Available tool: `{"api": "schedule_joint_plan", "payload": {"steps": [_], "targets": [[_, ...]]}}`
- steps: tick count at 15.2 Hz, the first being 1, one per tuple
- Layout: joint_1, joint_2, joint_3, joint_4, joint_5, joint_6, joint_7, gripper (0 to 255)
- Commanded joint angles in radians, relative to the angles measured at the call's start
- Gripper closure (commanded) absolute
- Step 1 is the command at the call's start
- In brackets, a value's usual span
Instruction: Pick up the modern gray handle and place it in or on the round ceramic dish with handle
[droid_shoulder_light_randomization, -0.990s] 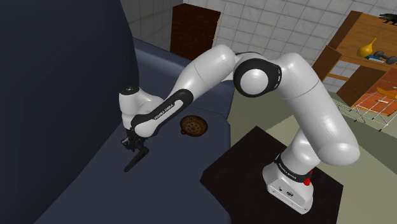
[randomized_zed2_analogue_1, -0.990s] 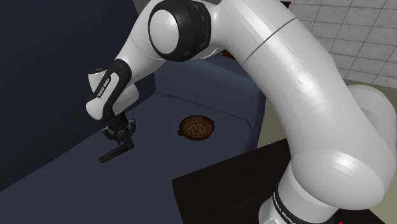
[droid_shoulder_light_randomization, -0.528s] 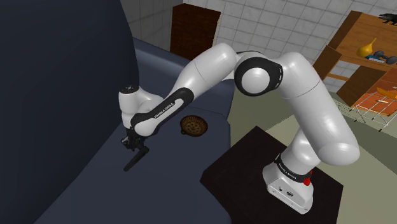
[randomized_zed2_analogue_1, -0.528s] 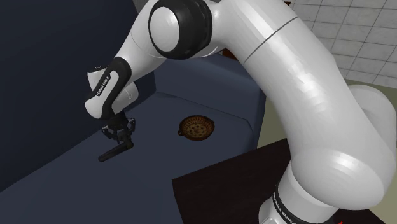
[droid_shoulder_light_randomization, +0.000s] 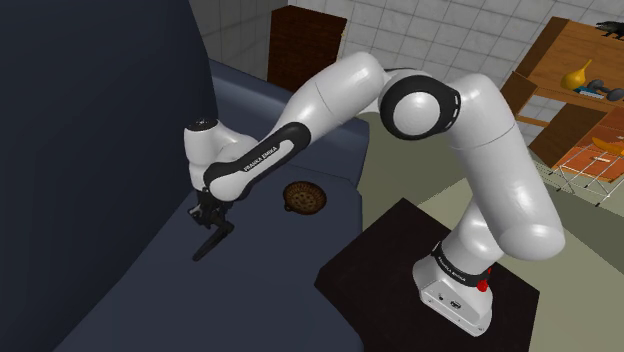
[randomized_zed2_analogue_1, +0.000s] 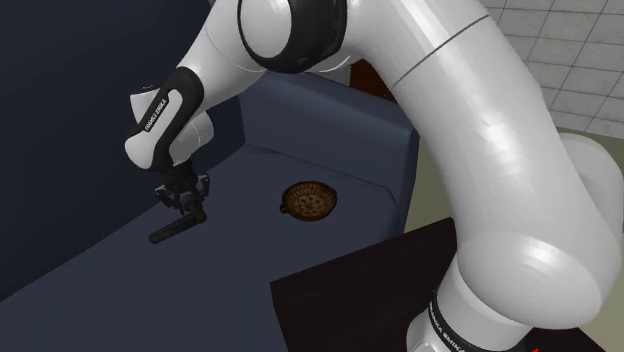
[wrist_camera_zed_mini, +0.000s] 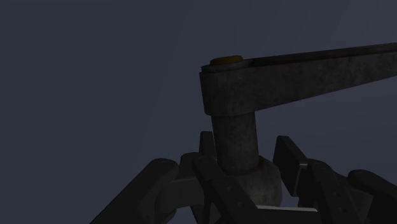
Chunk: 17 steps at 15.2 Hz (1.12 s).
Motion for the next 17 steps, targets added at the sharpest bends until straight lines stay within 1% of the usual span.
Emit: {"api": "schedule_joint_plan", "payload": {"steps": [1,13,17], "targets": [[-0.002,-0.02,0.003,-0.007,0.003,-0.013,-0.001,255],[-0.016,-0.132,0.023,-0.029,0.023,-0.103,-0.012,255],[-0.089,-0.223,0.021,-0.189,0.032,-0.033,-0.071,255]]}}
